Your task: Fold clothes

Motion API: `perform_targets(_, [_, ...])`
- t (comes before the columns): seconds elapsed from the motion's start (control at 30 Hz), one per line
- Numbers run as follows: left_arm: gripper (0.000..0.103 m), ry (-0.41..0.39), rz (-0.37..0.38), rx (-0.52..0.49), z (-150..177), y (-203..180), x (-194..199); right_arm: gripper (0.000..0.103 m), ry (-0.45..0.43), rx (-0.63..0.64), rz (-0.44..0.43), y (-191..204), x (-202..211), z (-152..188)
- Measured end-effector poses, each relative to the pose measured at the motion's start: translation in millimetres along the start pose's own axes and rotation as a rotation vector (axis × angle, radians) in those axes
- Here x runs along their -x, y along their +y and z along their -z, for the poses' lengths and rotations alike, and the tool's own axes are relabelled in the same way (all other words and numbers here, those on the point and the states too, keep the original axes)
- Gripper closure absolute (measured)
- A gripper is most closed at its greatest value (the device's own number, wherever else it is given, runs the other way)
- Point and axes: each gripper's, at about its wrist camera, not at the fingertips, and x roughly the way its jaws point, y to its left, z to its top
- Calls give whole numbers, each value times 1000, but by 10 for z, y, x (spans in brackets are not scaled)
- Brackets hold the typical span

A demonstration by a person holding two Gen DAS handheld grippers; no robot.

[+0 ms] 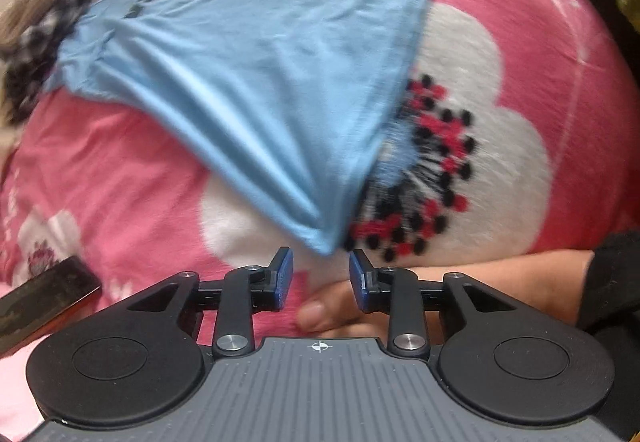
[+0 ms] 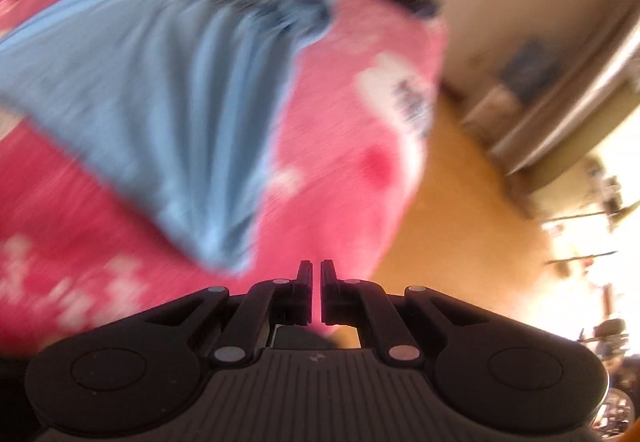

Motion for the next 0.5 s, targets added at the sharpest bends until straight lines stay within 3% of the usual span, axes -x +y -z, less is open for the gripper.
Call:
perform_targets(0.1, [70,-14,-22,74,-16,143,29,100,-109,57,94,67,-71,-288])
perform_targets(0.23, [69,-42,-53,189,-27,306,71,100,-257,94,73,282,-161,-779])
perform_targets(0.33, [69,-64,-89,296,-34,409,87,100,-359,108,-15,516,-230,-1222])
perform_targets(0.4, [68,-103,-136,363,-24,457,99,100,-405,97,-114,693,-266,-1506])
perform_targets(0.5, [68,-145,-150,455,12,496,101,100,-425,65,-277,1014,-350,-1946])
